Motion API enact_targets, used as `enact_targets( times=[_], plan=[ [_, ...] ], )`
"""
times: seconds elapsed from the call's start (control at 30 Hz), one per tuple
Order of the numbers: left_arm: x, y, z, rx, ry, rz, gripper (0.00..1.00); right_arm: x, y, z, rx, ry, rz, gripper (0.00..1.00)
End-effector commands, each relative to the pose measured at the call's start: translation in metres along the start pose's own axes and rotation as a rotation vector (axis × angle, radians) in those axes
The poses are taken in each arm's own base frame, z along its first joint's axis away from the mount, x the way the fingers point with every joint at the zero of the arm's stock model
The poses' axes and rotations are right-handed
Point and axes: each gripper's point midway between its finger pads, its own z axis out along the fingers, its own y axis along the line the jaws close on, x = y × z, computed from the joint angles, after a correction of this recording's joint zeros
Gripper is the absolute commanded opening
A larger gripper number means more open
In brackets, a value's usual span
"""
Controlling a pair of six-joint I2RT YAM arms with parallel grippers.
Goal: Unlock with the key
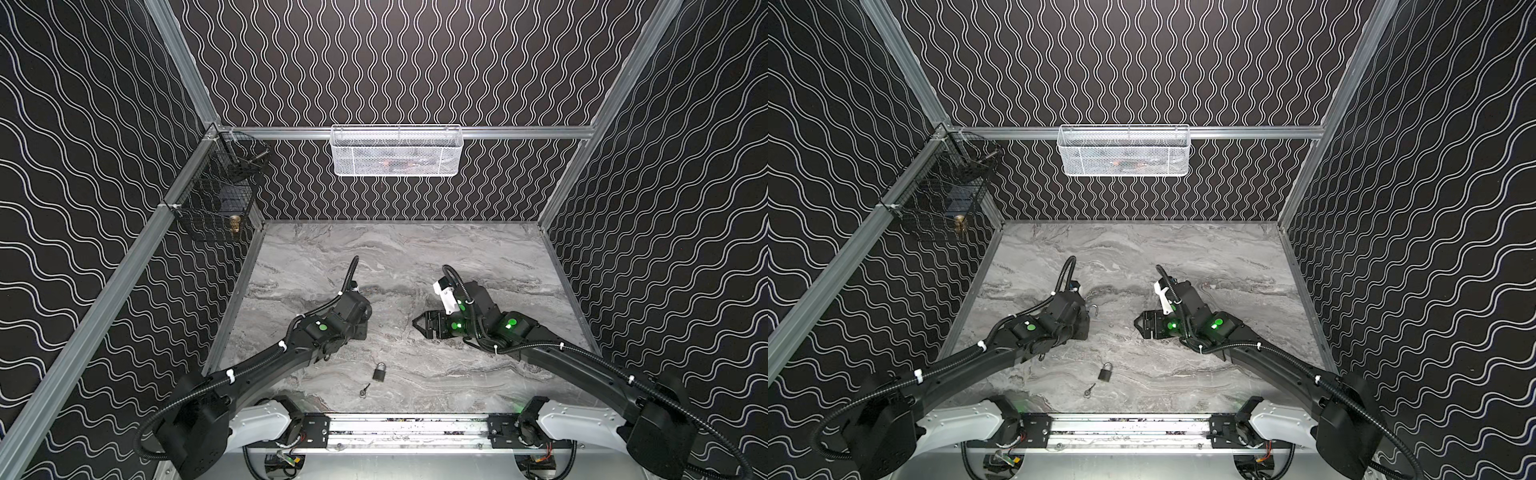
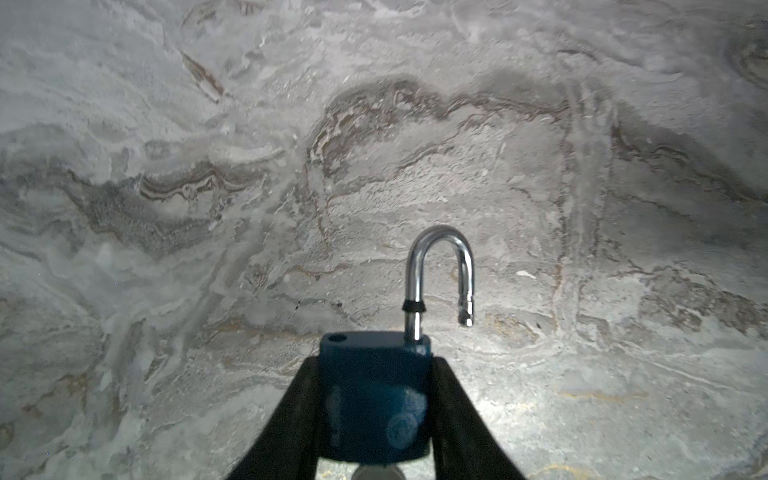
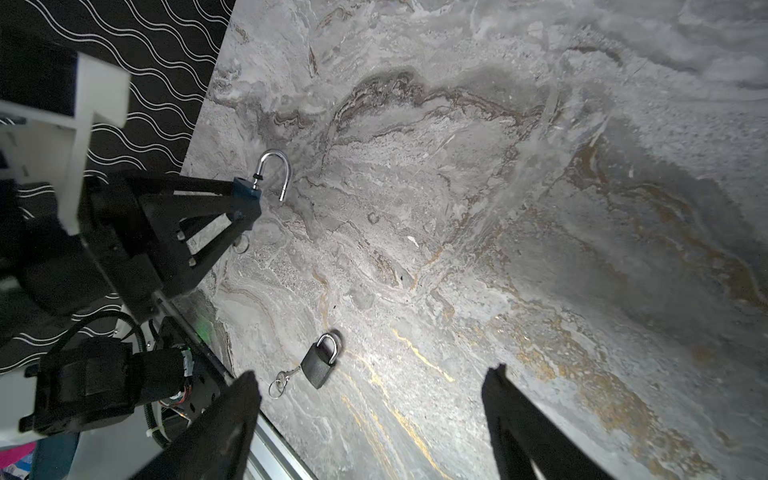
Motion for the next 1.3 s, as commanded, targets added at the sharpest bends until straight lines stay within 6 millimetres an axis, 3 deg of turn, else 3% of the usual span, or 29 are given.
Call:
enact_targets(
  times=[0.0, 0.5, 1.07, 1.27],
  plan=[
    [-0.002, -0.002, 0.009, 0.013, 0.01, -0.03, 0.0, -0.006, 0.004, 0.005, -0.001, -0.043, 0.038, 0.85],
    [0.015, 0.015, 0.05, -0.013, 0.116, -0.087, 0.0, 0.008, 0.001, 0.018, 0.005, -0.034, 0.087, 0.85],
    [0.031, 0.024, 0.068, -0.047, 0.19, -0.129, 0.0, 0.01, -0.003, 0.018, 0.027, -0.037, 0.077, 0.85],
    [0.037, 0.027, 0.072, -0.062, 0.214, -0.124, 0.11, 0.009, -0.003, 0.019, 0.025, -0.04, 0.08, 0.85]
  ],
)
